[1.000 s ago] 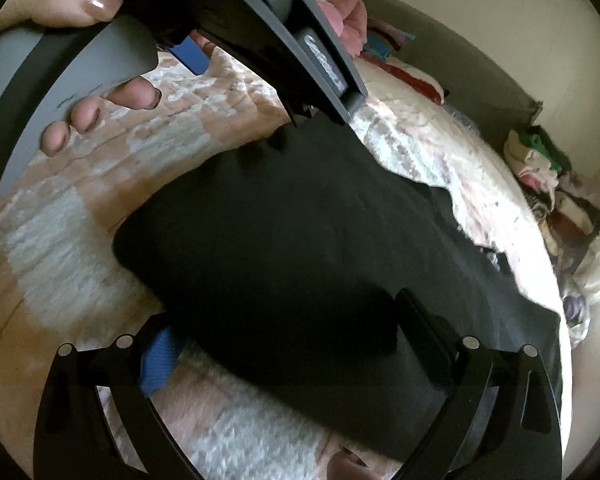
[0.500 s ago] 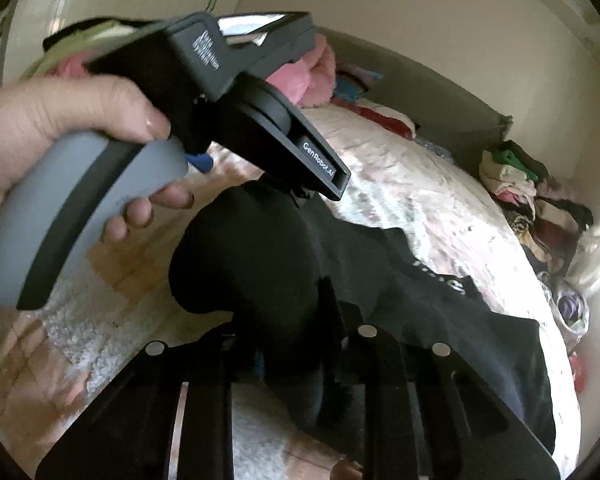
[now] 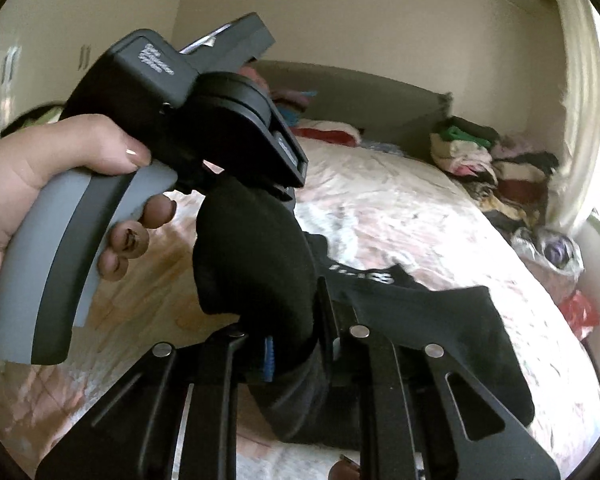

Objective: Fold small clothes

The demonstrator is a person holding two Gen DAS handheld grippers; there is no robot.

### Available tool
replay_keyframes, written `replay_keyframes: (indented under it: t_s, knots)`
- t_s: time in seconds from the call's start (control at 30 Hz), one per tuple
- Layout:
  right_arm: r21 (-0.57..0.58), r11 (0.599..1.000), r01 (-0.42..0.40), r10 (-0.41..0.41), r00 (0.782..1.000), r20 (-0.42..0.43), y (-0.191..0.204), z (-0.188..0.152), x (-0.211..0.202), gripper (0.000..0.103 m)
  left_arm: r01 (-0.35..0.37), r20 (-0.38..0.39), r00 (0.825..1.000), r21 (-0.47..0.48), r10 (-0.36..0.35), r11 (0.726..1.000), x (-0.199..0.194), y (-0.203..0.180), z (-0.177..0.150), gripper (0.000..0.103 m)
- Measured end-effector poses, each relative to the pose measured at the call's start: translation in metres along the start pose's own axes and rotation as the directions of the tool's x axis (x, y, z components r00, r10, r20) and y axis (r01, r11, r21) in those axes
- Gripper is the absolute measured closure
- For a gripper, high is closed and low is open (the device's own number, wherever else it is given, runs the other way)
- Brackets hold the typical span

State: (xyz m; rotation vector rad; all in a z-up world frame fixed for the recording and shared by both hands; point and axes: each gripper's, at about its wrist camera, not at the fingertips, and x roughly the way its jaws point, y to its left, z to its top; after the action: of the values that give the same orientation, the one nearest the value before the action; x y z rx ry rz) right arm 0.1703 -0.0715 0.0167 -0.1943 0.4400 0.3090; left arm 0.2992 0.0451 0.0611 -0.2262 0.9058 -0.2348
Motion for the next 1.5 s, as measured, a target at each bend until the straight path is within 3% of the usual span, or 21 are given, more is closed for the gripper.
replay_keyframes:
  t_s: [0.43, 0.97, 1.1, 1.2, 1.27, 1.3, 1.37, 1.5]
  knots:
    - [0.165, 0.984, 0.059, -0.06, 0.998, 0.001, -0.072, -0.018, -0.022, 0.089, 0.027, -0.02, 1.0, 0.123, -0.025, 0.992, 0.021, -0.094, 0.006, 0.08]
    - [0.359, 0.931, 0.067, -0.039, 0.996, -0.086, -0.136, -0.058, -0.01, 0.089, 0.028, -0.131, 0.991, 0.21, 0.0, 0.977, 0.089, -0.163, -0.003, 0.077]
    - [0.473, 0.88, 0.047, 0.022, 0.99, -0.141, -0.156, -0.077, 0.0, 0.089, 0.035, -0.176, 0.984, 0.223, 0.005, 0.974, 0.111, -0.179, -0.009, 0.072]
    - [0.573, 0.819, 0.019, 0.095, 0.981, -0.169, -0.174, -0.094, 0.011, 0.089, 0.056, -0.221, 0.975, 0.222, -0.006, 0.973, 0.131, -0.187, -0.014, 0.066]
    - [0.654, 0.756, -0.008, 0.156, 0.973, -0.169, -0.185, -0.107, 0.016, 0.088, 0.076, -0.249, 0.968, 0.21, -0.022, 0.975, 0.14, -0.191, -0.018, 0.048]
    - [0.684, 0.73, -0.01, 0.171, 0.971, -0.168, -0.19, -0.112, 0.017, 0.085, 0.088, -0.255, 0.966, 0.202, -0.034, 0.975, 0.143, -0.192, -0.019, 0.045]
    - [0.742, 0.669, -0.039, 0.22, 0.964, -0.148, -0.201, -0.123, 0.018, 0.08, 0.103, -0.246, 0.968, 0.193, -0.053, 0.976, 0.143, -0.192, -0.021, 0.043]
    - [0.792, 0.603, -0.096, 0.304, 0.946, -0.116, -0.214, -0.124, 0.015, 0.072, 0.146, -0.195, 0.975, 0.179, -0.11, 0.973, 0.12, -0.186, -0.018, 0.035]
